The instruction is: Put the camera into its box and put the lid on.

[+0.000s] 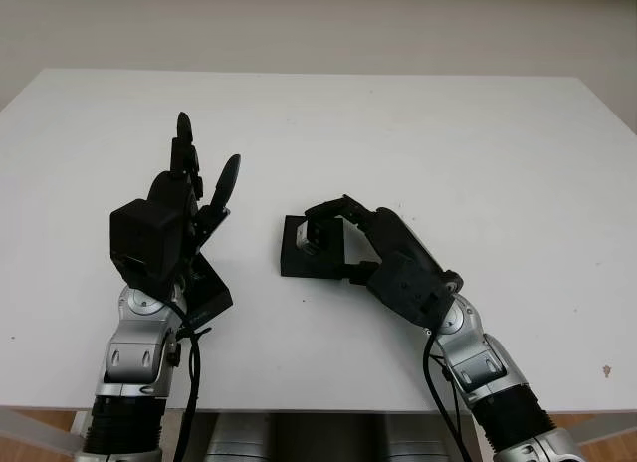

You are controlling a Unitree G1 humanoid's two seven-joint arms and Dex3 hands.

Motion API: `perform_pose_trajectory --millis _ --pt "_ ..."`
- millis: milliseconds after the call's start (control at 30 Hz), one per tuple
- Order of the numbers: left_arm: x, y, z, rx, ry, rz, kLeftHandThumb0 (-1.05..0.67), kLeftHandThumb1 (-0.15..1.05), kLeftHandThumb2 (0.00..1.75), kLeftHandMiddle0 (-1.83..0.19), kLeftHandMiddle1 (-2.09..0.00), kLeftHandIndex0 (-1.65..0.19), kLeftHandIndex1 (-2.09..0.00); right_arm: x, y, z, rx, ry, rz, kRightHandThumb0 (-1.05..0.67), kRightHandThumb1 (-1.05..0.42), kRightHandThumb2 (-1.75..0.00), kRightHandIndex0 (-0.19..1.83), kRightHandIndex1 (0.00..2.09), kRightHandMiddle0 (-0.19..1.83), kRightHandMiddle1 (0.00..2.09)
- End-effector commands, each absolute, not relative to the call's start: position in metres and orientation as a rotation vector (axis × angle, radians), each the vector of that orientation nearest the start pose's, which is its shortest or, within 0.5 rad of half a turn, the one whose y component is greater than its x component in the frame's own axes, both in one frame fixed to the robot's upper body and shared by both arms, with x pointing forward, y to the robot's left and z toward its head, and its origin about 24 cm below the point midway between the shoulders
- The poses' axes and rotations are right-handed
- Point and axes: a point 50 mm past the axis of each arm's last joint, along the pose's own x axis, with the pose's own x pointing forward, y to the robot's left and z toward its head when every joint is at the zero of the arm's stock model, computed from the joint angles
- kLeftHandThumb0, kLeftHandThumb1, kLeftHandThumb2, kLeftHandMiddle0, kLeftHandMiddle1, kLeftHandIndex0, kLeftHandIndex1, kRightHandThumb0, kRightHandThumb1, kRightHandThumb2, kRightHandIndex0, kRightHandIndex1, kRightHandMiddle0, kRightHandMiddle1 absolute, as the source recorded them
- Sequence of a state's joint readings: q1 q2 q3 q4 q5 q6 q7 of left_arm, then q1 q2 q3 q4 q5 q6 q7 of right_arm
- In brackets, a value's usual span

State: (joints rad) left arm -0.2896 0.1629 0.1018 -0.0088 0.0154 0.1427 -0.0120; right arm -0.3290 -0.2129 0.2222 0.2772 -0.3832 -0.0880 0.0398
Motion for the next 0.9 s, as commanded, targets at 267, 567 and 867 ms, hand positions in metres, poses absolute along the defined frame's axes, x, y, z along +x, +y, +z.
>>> perform_pose_trajectory --millis 267,567,867 --pt "0.304 0.185 0.114 0.163 -0.158 0.054 -0.72 1.05 0.4 0.19 0.0 0.19 0.0 0.315 -0.119 0.074 -0.559 -0.125 0.298 -0.54 -0.92 -0.06 0.36 0.14 0.28 1.18" --pt "0.305 0.186 0.114 0.182 -0.16 0.062 -0.72 1.05 0.4 0.19 -0.01 0.19 0.0 0.318 -0.123 0.084 -0.489 -0.099 0.301 -0.6 -0.95 -0.06 0.38 0.15 0.27 1.29" --pt "0.305 0.186 0.115 0.156 -0.164 0.048 -0.71 1.05 0.4 0.19 0.0 0.19 0.0 0.32 -0.127 0.113 -0.553 -0.144 0.32 -0.71 -0.94 -0.05 0.37 0.13 0.27 1.07"
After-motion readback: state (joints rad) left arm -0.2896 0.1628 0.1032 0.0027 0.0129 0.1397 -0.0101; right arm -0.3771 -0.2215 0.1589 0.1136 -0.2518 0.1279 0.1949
